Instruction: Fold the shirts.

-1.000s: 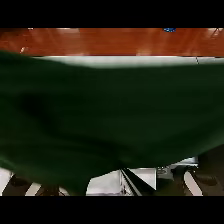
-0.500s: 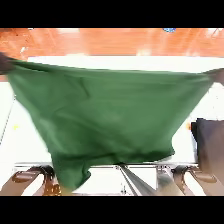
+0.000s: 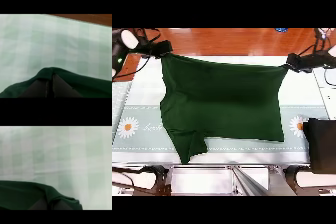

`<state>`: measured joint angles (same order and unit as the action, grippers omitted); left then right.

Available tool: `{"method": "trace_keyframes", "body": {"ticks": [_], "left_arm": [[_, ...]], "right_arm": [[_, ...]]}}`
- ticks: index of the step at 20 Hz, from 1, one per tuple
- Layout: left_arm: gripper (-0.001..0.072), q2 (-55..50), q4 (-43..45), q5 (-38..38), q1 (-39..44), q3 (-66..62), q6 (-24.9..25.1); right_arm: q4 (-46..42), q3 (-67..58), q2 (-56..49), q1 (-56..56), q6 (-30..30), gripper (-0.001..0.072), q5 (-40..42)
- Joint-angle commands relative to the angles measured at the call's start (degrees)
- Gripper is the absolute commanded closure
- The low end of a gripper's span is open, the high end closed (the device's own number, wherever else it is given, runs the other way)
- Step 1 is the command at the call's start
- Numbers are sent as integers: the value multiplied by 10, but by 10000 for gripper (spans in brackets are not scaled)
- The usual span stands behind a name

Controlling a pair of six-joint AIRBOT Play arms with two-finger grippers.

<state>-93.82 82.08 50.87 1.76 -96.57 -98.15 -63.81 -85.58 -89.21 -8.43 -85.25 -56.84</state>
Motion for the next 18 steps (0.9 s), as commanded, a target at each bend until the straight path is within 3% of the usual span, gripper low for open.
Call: {"method": "trace_keyframes", "body": {"ticks": [1,3,8,11,18], "left_arm": [[686,-96,-20,59,-8,-102,-1],[686,-99,-22,108,-15,-103,3],[686,-97,-48,294,-43,-90,97],[686,-93,-111,306,-52,-16,116],[686,-93,-116,283,-54,92,130]], "right_arm": [[13,-73,-92,0,0,685,-2],[9,-73,-97,0,0,685,-15],[-40,-73,-93,0,13,685,-131],[-70,-37,-93,0,14,685,-167],[-43,71,-93,0,19,685,-130]]}}
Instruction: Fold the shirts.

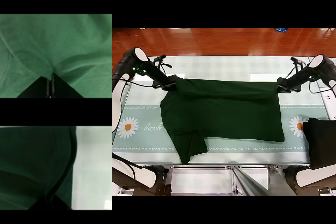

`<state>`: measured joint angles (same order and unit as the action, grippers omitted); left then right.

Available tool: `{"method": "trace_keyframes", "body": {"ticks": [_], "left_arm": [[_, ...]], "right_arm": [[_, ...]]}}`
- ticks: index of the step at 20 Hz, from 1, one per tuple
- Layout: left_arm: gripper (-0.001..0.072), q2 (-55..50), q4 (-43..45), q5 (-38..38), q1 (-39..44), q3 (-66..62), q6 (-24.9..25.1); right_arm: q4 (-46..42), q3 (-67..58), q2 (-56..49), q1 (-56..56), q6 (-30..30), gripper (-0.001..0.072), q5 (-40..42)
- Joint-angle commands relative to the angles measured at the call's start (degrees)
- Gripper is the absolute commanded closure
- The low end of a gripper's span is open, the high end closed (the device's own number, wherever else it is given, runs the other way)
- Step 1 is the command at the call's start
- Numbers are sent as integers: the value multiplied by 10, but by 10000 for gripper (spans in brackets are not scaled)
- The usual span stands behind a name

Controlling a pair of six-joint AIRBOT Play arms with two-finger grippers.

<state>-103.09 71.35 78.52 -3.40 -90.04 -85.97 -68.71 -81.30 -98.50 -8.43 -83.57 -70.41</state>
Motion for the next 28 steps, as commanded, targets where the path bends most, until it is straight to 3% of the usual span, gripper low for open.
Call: {"method": "trace_keyframes", "body": {"ticks": [1,2,3,4,9,12,14,16,20,25,28], "left_arm": [[682,0,-9,8,-3,26,1],[579,0,-7,15,-5,25,-10],[298,0,-7,29,-10,23,-12],[201,2,-6,45,-17,20,-12],[199,93,-7,96,-95,67,-4],[199,206,-12,67,-154,223,24],[200,289,-47,16,-202,364,48],[199,355,-104,-6,-264,481,112],[200,394,-204,-3,-369,603,150],[200,375,-140,-30,-301,625,126],[200,353,-149,-56,-237,625,118]], "right_arm": [[7,28,0,0,-9,614,6],[10,27,3,0,-18,379,1],[9,23,10,-3,-12,304,-12],[5,13,23,-11,-12,304,-29],[-18,14,165,-115,-24,304,-65],[-14,172,283,-169,-13,304,-2],[56,329,361,-180,23,304,50],[137,445,422,-180,81,304,66],[206,538,490,-180,117,304,63],[209,539,501,-180,117,304,52],[211,539,501,-180,117,304,46]]}}
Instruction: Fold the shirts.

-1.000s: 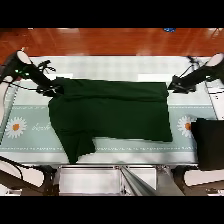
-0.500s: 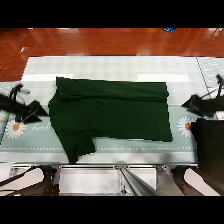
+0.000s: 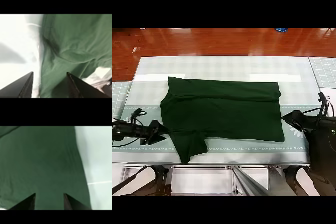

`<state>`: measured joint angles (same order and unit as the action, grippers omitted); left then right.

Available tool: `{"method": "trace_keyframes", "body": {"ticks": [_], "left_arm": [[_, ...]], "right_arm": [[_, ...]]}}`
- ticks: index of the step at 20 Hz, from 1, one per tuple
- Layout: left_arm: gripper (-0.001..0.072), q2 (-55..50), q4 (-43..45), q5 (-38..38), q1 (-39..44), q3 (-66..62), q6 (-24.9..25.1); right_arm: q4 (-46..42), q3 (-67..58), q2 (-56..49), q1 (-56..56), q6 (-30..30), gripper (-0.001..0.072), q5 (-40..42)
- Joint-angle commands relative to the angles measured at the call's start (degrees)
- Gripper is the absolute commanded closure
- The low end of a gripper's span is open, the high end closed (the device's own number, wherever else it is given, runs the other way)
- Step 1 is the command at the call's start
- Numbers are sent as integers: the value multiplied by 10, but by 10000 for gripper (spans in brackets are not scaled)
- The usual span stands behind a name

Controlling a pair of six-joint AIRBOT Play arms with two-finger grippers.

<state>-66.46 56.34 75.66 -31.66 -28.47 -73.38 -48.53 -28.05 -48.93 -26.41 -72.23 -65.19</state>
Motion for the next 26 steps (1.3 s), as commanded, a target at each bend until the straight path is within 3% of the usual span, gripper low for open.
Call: {"method": "trace_keyframes", "body": {"ticks": [1,4,5,6,7,10,12,22,26], "left_arm": [[200,-22,0,-39,68,10,-8],[201,-46,-5,-86,139,10,-9],[258,-53,-17,-95,154,9,-9],[591,-55,-24,-95,163,7,-9],[683,-54,-27,-90,163,5,-9],[686,-53,-26,-62,163,4,13],[685,-53,-26,-57,163,4,14],[685,-53,-26,-92,163,4,7],[686,-53,-30,-106,163,4,7]], "right_arm": [[9,6,6,0,3,304,-9],[21,6,6,0,1,304,-20],[19,4,6,-4,2,304,-22],[6,-3,6,-19,1,304,-30],[-17,-10,6,-42,1,304,-41],[-138,7,6,-107,-68,304,-90],[-162,41,6,-109,-76,304,-110],[-95,68,-65,-83,-60,304,-82],[-34,68,-116,0,-63,304,3]]}}
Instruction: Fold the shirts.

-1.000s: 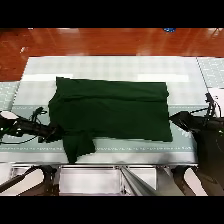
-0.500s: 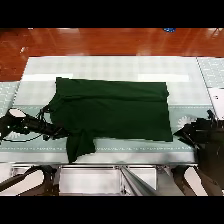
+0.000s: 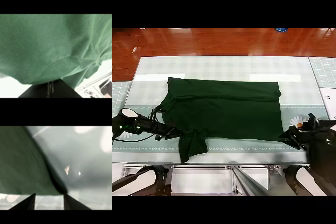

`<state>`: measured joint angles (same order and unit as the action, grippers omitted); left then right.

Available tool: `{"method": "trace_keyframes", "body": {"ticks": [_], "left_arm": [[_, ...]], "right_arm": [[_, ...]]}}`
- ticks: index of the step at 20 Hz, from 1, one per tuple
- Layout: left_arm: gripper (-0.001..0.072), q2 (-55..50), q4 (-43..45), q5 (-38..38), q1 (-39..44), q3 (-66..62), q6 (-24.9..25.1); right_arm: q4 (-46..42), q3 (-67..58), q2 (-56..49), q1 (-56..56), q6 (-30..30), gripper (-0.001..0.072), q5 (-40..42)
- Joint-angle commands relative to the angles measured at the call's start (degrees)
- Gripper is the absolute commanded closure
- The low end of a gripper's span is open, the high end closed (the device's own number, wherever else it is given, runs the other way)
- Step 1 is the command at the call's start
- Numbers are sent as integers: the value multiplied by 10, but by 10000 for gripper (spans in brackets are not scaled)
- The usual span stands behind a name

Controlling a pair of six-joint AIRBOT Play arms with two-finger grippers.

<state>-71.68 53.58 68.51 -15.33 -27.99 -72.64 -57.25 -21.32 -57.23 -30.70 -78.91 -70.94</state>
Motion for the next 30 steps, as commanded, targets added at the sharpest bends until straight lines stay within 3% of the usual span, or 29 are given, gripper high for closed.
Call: {"method": "trace_keyframes", "body": {"ticks": [1,2,4,6,11,12,18,24,30], "left_arm": [[685,0,-4,-35,0,-1,0],[686,0,-7,-35,0,-1,2],[685,0,-20,-40,-1,-2,2],[686,0,-37,-33,-1,-15,3],[686,-2,-121,-7,-2,-113,60],[686,-9,-123,-27,-4,-140,43],[685,-147,-129,-35,18,-365,-19],[685,-305,-129,-17,35,-593,-77],[685,-398,-129,3,52,-678,-78]], "right_arm": [[85,-1,-43,52,15,305,82],[96,-7,-53,61,20,325,96],[103,-23,-63,74,59,691,85],[119,-47,-61,73,99,685,42],[117,-125,-35,73,90,685,29],[121,-134,-40,73,63,685,57],[164,-275,-167,130,73,685,108],[168,-448,-324,140,41,685,104],[176,-527,-398,156,50,683,130]]}}
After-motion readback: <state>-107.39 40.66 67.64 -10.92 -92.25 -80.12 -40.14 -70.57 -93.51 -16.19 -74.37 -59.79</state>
